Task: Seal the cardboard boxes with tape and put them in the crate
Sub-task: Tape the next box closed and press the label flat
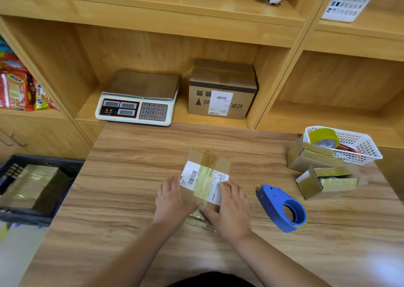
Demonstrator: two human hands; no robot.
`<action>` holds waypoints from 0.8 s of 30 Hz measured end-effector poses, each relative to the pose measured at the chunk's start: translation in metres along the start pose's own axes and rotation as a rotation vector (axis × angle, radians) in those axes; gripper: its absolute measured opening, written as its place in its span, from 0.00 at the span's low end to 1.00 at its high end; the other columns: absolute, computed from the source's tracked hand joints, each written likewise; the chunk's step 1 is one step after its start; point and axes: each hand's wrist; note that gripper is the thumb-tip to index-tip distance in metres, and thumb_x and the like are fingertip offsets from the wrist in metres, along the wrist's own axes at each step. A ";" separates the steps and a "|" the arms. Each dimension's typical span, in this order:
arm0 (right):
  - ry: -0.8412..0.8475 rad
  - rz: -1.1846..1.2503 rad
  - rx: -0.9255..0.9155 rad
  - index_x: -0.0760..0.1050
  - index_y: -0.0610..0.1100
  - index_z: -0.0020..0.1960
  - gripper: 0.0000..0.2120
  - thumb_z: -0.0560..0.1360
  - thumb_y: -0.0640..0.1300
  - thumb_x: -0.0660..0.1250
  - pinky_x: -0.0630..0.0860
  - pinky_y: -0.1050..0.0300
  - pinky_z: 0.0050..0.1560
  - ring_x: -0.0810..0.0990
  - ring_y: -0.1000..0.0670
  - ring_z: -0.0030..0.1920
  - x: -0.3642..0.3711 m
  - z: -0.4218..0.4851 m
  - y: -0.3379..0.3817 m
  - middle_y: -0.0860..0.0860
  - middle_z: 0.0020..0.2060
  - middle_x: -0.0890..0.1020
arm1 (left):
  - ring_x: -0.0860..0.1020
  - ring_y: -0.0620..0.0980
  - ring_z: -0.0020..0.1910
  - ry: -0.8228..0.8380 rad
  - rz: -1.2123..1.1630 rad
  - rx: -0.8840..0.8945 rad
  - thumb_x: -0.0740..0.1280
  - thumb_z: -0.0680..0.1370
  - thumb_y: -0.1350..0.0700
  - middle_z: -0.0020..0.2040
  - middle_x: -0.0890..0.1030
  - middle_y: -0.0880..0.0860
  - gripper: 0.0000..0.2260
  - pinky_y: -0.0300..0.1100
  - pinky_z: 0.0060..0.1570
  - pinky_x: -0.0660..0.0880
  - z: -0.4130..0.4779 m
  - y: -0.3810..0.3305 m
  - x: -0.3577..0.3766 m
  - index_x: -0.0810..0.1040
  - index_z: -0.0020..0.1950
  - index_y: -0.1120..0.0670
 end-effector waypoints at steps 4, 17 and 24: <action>0.158 -0.101 -0.040 0.53 0.42 0.75 0.51 0.64 0.72 0.60 0.49 0.54 0.73 0.54 0.47 0.73 0.013 0.015 -0.005 0.49 0.72 0.59 | 0.54 0.51 0.74 0.068 0.037 -0.028 0.71 0.69 0.40 0.75 0.57 0.51 0.47 0.49 0.71 0.55 0.015 -0.007 -0.001 0.48 0.78 0.55; 0.137 -0.138 0.051 0.52 0.46 0.76 0.44 0.70 0.68 0.63 0.56 0.52 0.68 0.59 0.46 0.67 0.013 0.089 -0.022 0.50 0.69 0.61 | 0.54 0.48 0.75 0.141 0.043 0.133 0.69 0.70 0.37 0.77 0.52 0.52 0.51 0.41 0.70 0.50 0.016 0.010 0.000 0.38 0.77 0.55; 0.358 -0.226 -0.137 0.33 0.44 0.76 0.63 0.59 0.80 0.56 0.31 0.46 0.73 0.33 0.48 0.75 0.011 0.102 -0.026 0.49 0.77 0.40 | 0.55 0.50 0.74 0.167 -0.027 0.066 0.75 0.65 0.40 0.76 0.54 0.50 0.57 0.43 0.71 0.51 0.020 0.013 0.000 0.36 0.77 0.52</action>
Point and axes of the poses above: each hand's wrist, its own z-axis towards the middle knuckle, its own x-axis out of the palm, y = z × x
